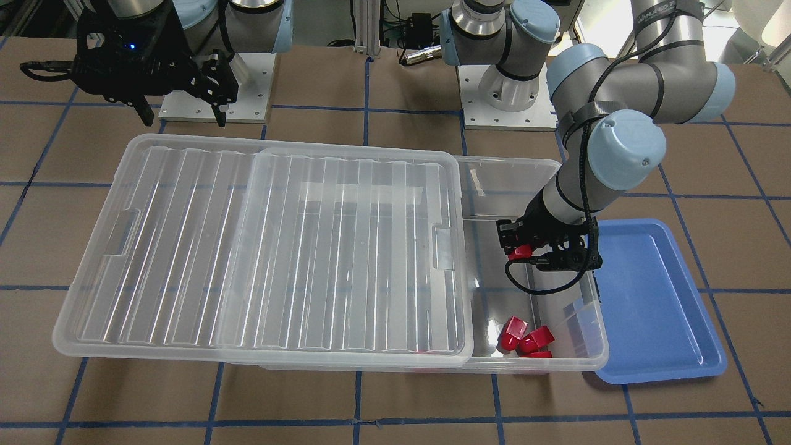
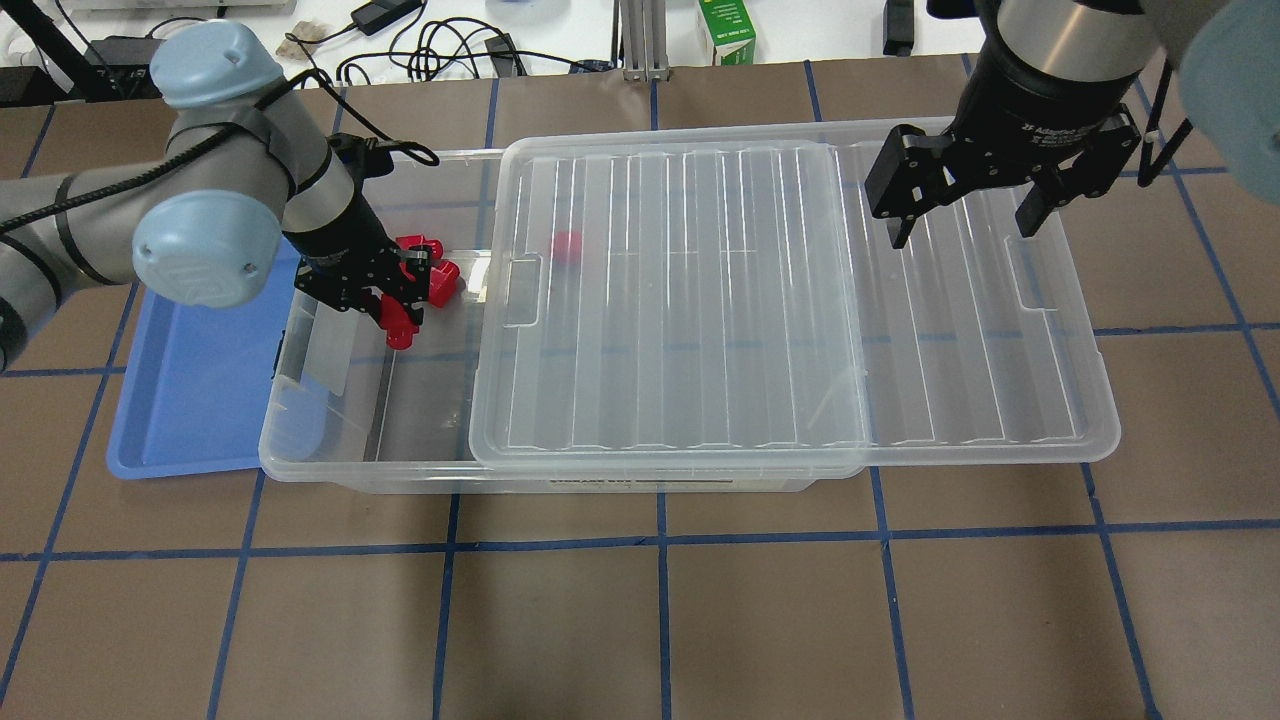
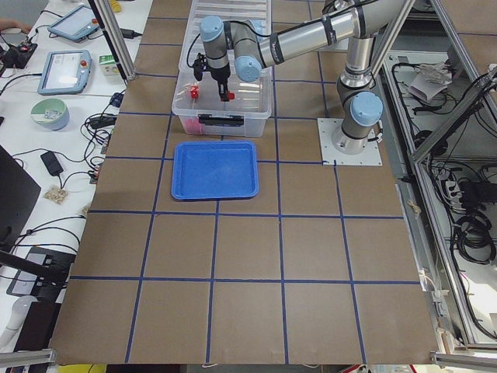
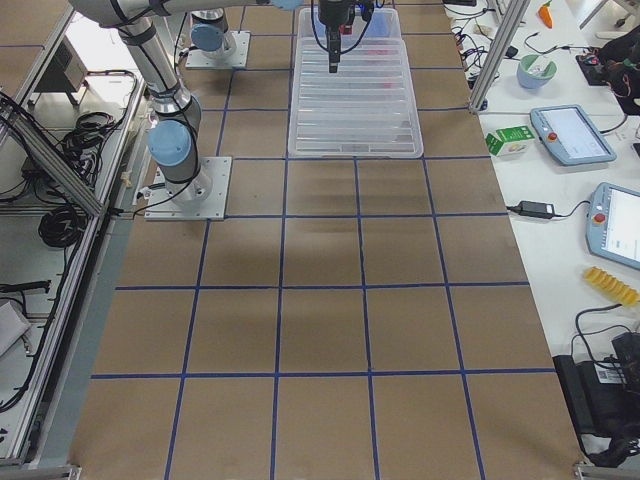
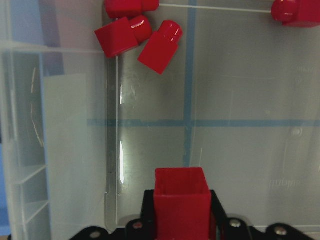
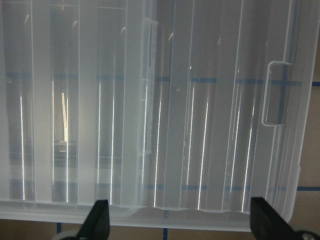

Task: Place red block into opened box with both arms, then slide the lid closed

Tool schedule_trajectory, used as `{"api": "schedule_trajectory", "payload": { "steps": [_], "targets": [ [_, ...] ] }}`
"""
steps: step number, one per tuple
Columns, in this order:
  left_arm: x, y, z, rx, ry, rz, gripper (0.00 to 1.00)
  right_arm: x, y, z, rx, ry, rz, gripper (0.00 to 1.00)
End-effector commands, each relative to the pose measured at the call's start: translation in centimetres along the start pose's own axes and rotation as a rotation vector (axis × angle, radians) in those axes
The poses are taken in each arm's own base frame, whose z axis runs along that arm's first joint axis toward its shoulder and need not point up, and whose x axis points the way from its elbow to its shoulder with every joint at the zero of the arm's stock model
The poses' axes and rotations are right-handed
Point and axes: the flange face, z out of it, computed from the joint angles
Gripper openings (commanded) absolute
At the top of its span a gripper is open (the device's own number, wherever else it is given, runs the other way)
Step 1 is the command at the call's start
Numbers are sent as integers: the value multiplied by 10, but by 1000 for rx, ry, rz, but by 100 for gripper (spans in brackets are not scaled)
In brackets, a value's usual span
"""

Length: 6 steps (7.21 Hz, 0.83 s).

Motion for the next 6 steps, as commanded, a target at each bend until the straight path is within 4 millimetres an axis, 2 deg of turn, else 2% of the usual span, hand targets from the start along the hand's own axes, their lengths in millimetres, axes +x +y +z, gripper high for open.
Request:
{"api": "schedule_trajectory", "payload": {
  "steps": [1,3,6],
  "targets": [
    [-1,15,46,-32,0,-30,0,1,0,0,0,5,4,100],
    [-2,20,72,-40,0,-23,0,7,-1,1,-10,5,16,100],
    [-4,18,97,-38,-3,-22,0,7,1,1,-10,11,15,100]
  ]
}}
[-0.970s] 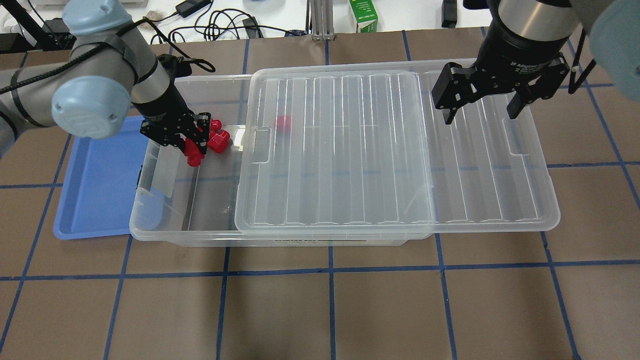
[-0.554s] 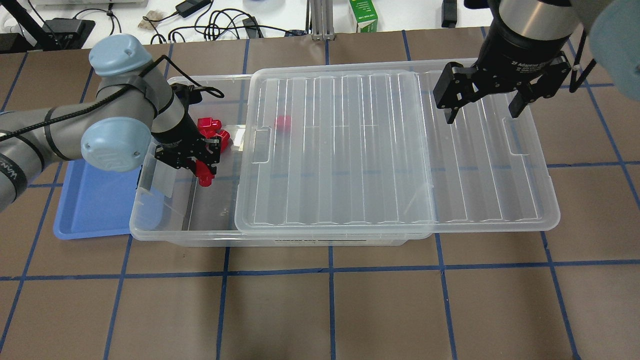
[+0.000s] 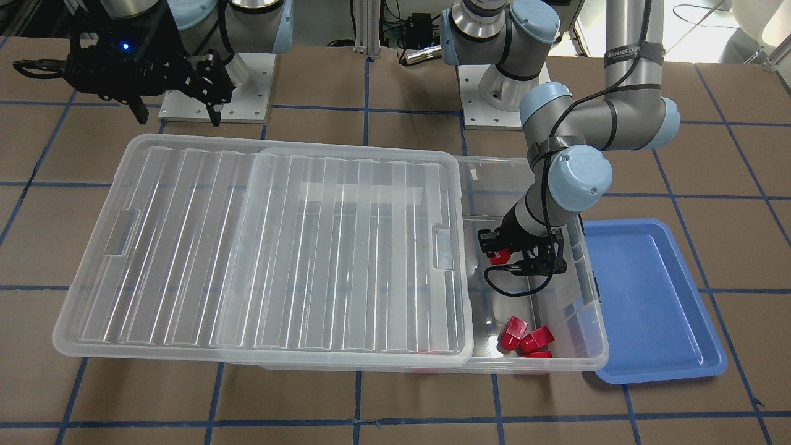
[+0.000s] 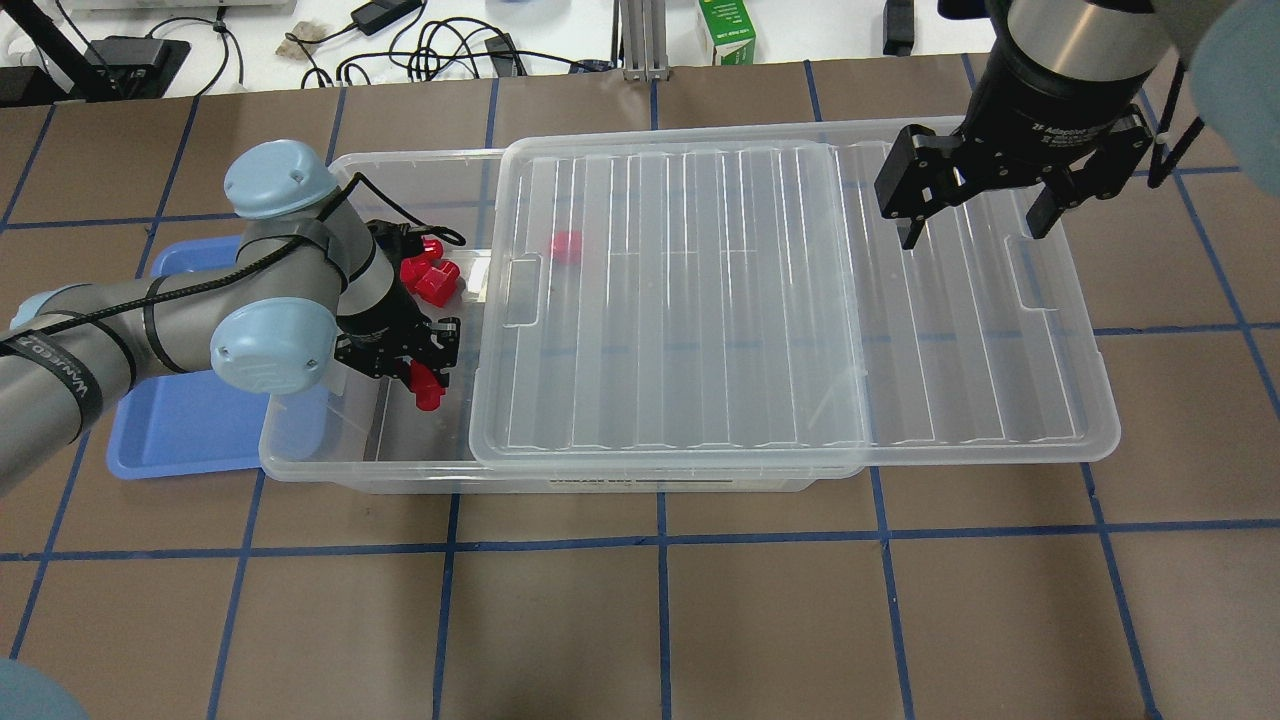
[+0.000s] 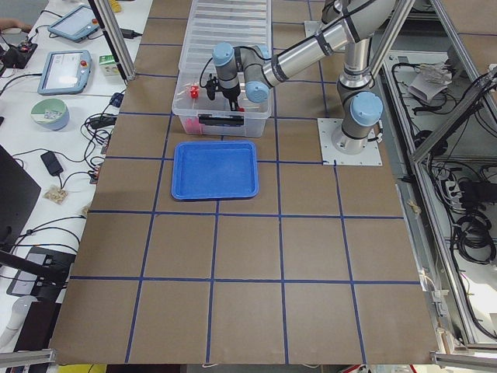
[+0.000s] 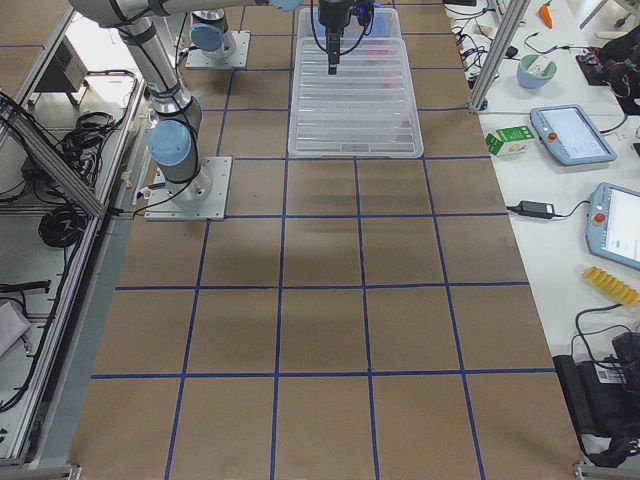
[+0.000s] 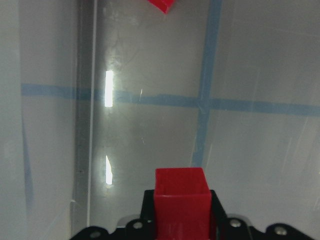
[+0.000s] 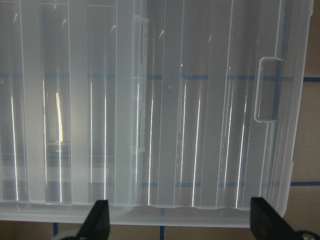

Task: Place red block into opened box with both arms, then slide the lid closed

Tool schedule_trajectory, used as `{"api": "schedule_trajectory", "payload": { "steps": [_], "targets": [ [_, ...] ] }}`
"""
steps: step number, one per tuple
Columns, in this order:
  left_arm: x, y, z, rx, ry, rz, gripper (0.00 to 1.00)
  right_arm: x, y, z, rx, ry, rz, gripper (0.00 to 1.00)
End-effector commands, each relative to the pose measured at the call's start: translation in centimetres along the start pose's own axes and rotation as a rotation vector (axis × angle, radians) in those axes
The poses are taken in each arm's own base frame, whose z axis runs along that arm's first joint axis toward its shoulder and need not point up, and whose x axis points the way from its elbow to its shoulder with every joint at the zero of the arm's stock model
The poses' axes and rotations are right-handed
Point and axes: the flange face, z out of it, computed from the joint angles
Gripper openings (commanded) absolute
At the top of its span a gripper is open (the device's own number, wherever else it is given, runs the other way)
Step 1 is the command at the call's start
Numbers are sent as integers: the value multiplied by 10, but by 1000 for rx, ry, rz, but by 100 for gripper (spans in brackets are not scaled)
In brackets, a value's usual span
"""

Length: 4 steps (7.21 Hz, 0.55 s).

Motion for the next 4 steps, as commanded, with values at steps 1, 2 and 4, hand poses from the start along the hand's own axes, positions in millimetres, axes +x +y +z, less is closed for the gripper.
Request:
{"api": "schedule_trajectory", "payload": {
  "steps": [1,2,4],
  "targets": [
    [-3,-4,16,-5,-1,-3,0,1,1,1,-2,-5,3,100],
    [-3,-5,22,-15,-2,-8,77,2,-1,2,-4,-7,9,100],
    [-1,-16,-20,73,9,-3,100,0,-2,-2,14,-7,13,100]
  ]
}}
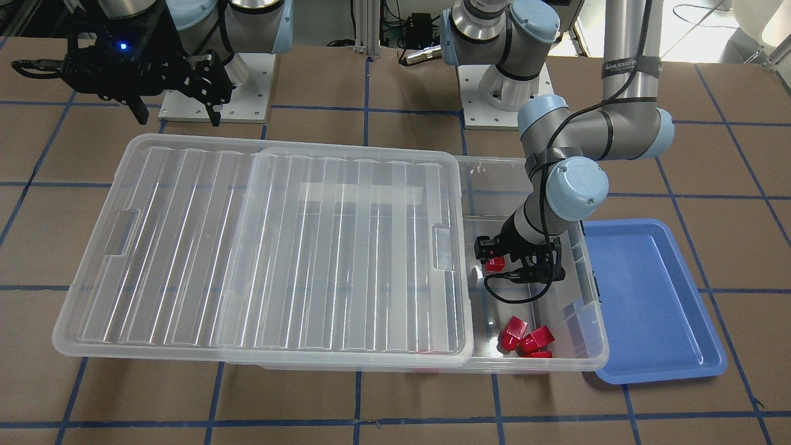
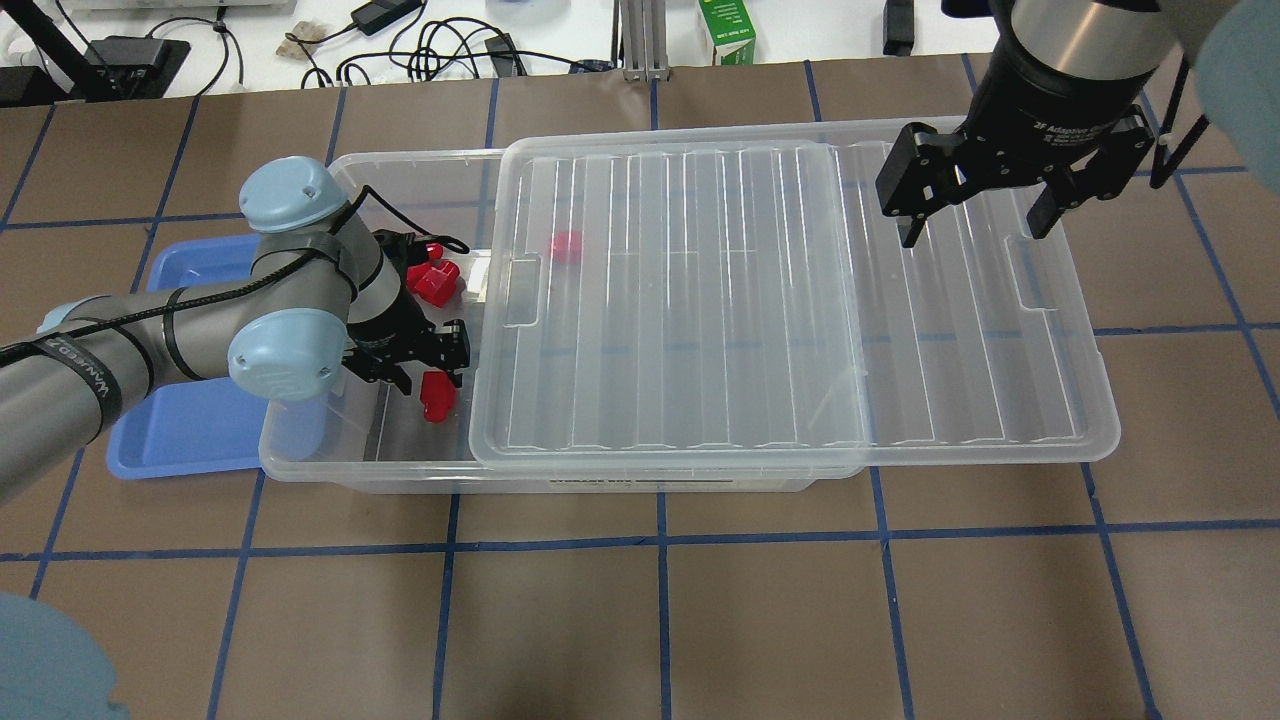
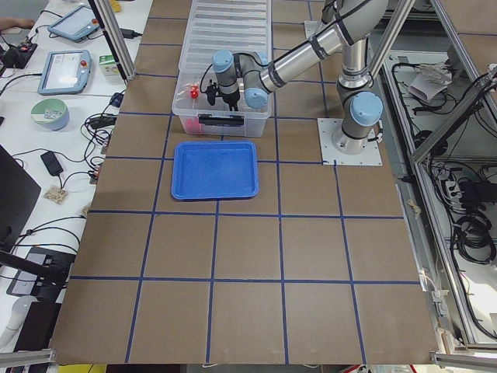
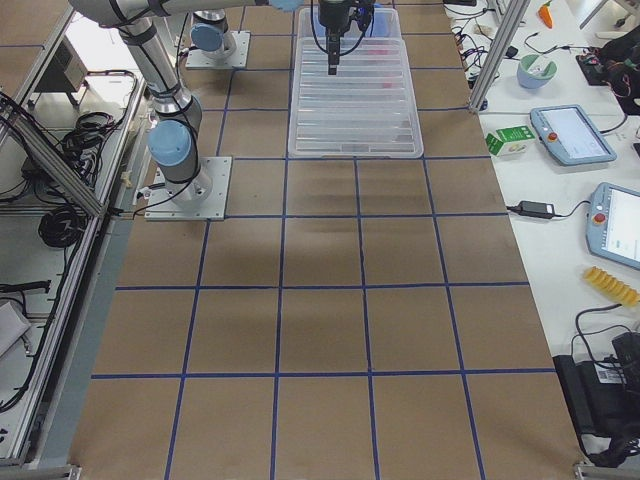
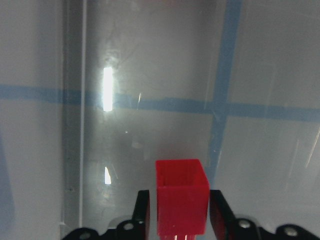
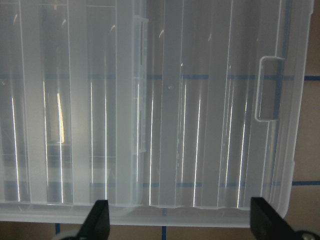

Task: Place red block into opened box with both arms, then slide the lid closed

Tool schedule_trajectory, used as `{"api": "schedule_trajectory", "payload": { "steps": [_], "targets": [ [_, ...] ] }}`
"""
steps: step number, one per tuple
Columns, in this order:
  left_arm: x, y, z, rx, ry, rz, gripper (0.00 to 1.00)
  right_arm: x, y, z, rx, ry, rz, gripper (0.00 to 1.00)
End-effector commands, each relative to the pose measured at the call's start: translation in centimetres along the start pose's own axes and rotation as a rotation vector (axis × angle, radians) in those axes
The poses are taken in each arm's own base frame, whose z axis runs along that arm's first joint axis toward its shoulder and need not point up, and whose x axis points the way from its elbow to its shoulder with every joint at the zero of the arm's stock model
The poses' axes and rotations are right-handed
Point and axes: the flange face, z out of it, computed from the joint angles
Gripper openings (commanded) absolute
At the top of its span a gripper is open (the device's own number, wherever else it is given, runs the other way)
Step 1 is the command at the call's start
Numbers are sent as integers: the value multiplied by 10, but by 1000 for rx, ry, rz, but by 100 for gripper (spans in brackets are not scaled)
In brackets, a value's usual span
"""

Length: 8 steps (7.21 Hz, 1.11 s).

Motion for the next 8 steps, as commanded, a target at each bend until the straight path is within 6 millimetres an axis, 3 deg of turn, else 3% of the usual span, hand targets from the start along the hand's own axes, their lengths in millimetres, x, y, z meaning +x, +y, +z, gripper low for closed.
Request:
{"api": "schedule_trajectory", "payload": {
  "steps": [1,2,3,4,5,7,8],
  "targets": [
    [8,-10,-59,57,0,8,100,2,-1,0,8,10,6,100],
    [11,-9,-98,47,0,7,100,11,-7,1,16,6,8,100],
    [13,-2,-141,60,-5,9,100,41,-16,2,40,14,30,100],
    [17,9,-190,82,-1,14,100,83,-22,7,24,13,22,100],
    [20,22,-224,89,-2,19,100,125,-24,10,8,9,75,100],
    [30,56,-265,154,-6,50,100,189,-29,24,-10,-3,-55,100],
    [37,65,-271,176,-70,73,100,211,-31,47,-41,-7,-61,100]
  ]
}}
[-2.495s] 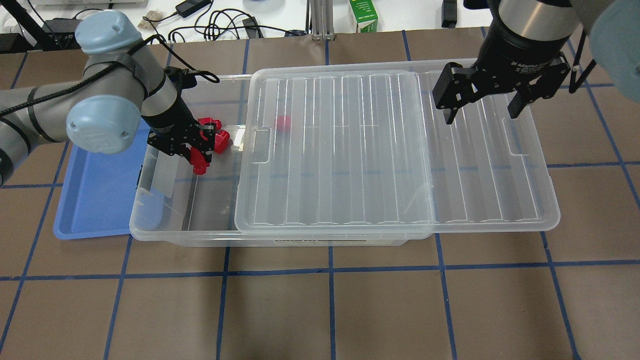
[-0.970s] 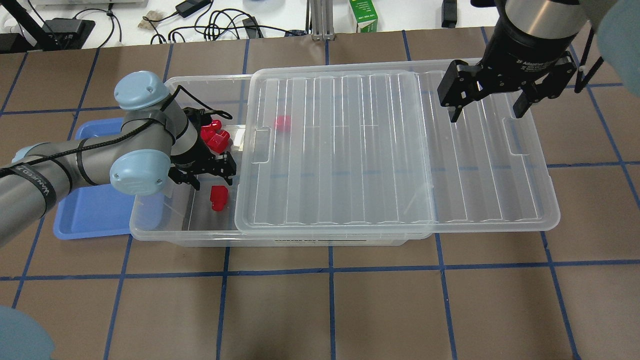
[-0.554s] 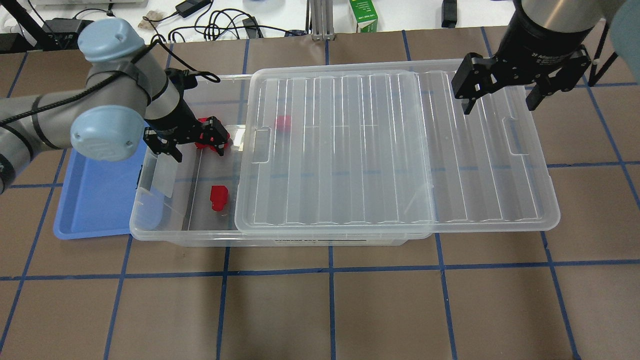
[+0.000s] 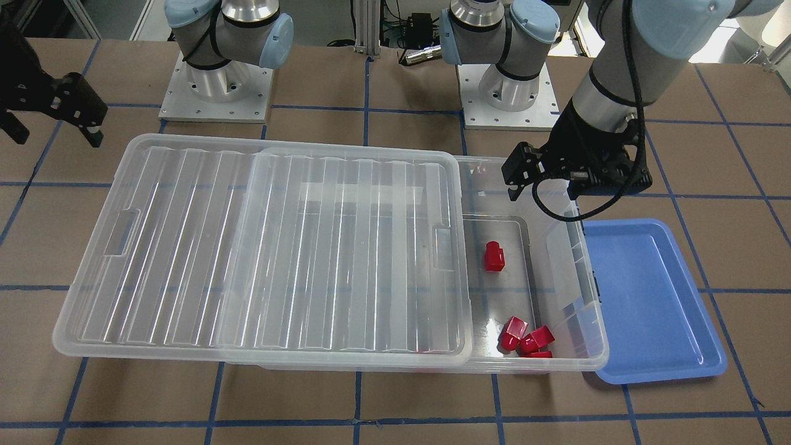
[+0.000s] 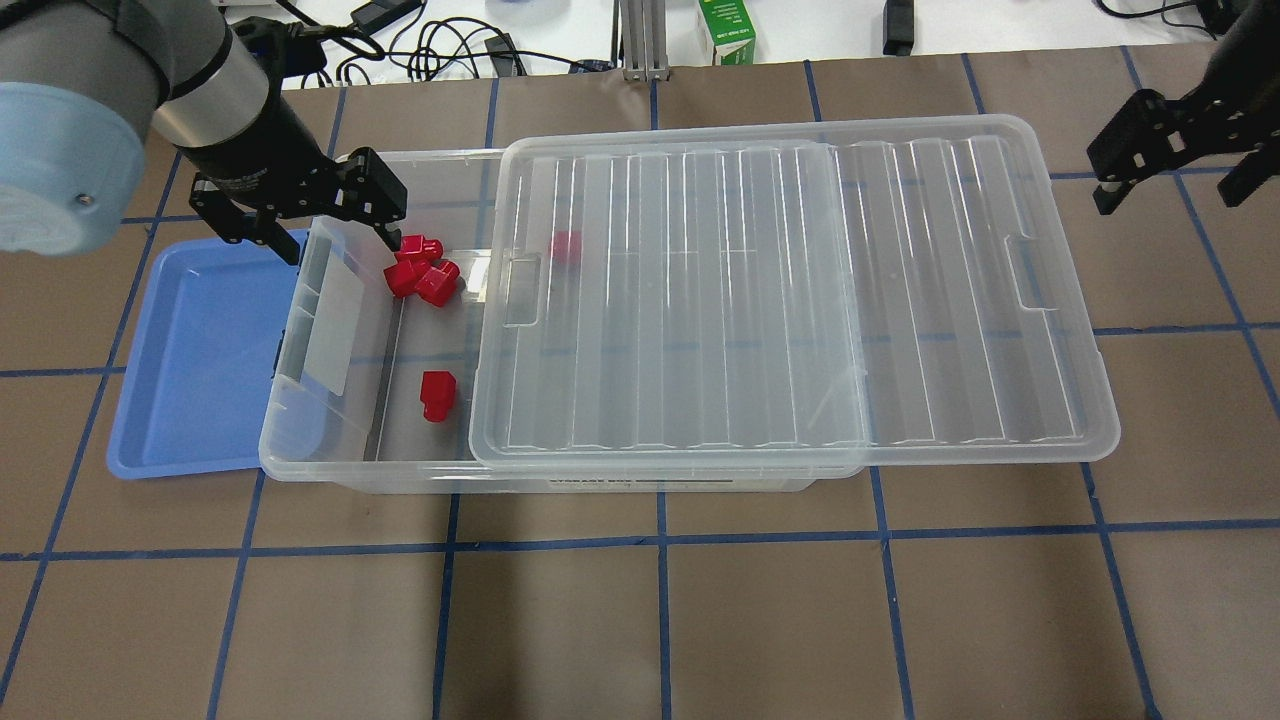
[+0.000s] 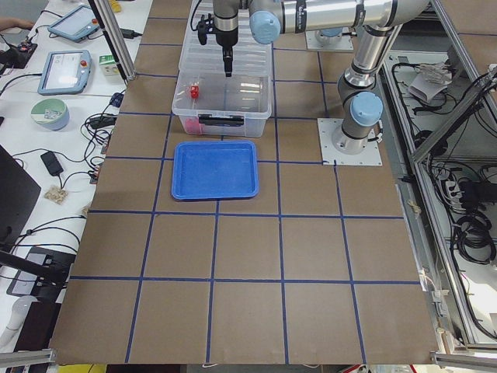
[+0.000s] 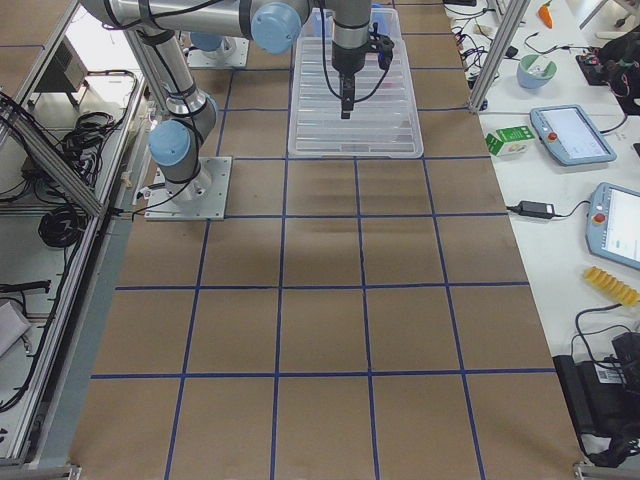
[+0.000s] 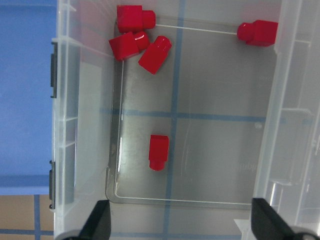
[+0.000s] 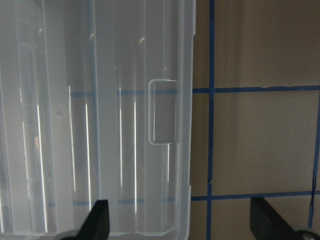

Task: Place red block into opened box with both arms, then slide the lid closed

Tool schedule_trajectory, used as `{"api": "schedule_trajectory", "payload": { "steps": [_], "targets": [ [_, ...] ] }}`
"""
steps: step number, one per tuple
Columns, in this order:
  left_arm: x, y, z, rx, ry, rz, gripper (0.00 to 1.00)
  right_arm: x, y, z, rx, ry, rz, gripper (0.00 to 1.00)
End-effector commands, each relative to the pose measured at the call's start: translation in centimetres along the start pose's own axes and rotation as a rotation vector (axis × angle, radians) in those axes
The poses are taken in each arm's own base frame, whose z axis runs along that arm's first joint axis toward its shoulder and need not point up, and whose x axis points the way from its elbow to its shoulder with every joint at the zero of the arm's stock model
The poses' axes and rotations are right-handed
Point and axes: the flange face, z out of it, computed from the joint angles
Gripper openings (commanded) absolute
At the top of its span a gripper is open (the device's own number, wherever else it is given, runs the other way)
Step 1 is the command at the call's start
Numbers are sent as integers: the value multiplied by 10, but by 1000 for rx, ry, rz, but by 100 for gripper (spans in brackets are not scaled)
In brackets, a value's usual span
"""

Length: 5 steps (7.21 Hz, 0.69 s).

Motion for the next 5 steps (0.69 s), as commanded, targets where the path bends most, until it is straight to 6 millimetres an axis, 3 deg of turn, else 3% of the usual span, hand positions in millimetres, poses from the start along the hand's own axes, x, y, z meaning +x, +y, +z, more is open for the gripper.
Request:
{"api": "schedule_trajectory", "payload": {
  "steps": [1,2,4,5],
  "targets": [
    [12,9,-11,26,-56,26,100,49,-3,42,5,14,-14,100],
    [18,5,-6,15,9,19,100,53,-1,73,13,18,3,100],
    [11,12,-20,34,-10,26,100,49,5,127,-2,7,1,100],
    [10,12,-19,31,-24,27,100,50,3,142,-7,7,2,100]
  ]
}}
